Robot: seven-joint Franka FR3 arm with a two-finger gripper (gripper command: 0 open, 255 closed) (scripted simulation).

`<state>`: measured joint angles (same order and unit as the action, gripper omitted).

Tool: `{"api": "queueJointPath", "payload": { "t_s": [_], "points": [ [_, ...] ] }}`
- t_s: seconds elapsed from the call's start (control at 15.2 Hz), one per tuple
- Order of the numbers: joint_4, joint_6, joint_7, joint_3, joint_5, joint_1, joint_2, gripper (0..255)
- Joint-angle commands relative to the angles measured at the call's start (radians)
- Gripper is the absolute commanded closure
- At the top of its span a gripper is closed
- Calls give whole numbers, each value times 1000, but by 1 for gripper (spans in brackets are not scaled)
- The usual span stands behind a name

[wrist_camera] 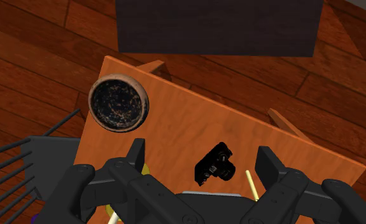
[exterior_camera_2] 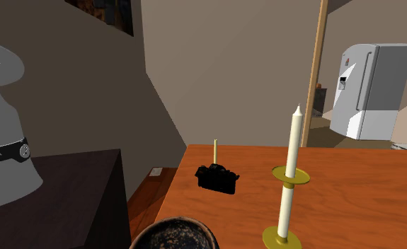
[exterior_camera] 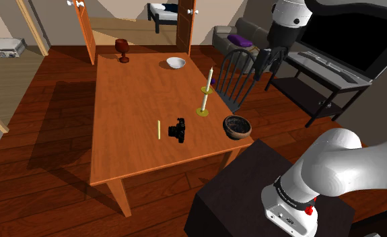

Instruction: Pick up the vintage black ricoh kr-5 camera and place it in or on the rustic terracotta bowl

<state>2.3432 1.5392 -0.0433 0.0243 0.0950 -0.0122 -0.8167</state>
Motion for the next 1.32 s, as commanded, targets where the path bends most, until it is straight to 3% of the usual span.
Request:
{"api": "queueJointPath", "payload": {
  "t_s": [0.0, 0.66, 1.25],
  "points": [
    [0, 0, 0, 0, 0, 0, 0, 0],
    [136, 344, -50, 11, -38, -7, 222, 0],
    [138, 642, -71, 18, -85, -21, 527, 0]
  ]
}}
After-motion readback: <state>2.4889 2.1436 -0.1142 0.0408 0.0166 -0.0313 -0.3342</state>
